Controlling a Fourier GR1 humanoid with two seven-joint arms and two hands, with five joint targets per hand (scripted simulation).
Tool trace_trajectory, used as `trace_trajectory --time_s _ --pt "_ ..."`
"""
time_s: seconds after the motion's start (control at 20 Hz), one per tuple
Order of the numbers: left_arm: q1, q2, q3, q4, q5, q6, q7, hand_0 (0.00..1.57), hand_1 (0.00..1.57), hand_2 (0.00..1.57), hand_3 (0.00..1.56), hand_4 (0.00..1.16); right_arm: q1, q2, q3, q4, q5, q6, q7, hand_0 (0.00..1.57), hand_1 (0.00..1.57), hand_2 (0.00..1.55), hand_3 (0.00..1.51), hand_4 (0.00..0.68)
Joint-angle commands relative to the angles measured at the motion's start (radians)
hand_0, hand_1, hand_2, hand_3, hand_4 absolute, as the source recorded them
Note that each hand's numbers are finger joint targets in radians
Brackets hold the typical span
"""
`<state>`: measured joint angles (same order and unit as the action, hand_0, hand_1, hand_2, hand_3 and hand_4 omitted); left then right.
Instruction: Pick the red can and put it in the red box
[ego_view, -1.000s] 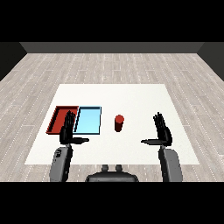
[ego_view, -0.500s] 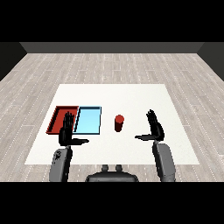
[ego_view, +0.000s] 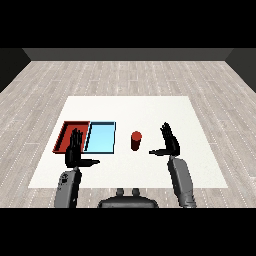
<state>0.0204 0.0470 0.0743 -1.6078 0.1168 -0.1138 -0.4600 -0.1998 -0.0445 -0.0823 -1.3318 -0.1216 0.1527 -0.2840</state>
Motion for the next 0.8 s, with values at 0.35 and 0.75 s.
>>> trace_trajectory --time_s 0.35,0.75 --pt "0.008 -0.001 0.007 0.024 -0.012 0.006 -0.030 0.00 0.00 0.00 0.00 0.00 -0.026 0.044 0.050 0.158 -0.042 -0.042 -0.103 0.00 0.00 0.00 0.00 0.000" --pt "-0.052 0.021 0.035 0.042 0.019 -0.004 -0.009 0.00 0.00 0.00 0.00 0.00 -0.069 0.044 0.116 0.286 -0.092 -0.092 -0.146 0.00 0.00 0.00 0.00 0.000"
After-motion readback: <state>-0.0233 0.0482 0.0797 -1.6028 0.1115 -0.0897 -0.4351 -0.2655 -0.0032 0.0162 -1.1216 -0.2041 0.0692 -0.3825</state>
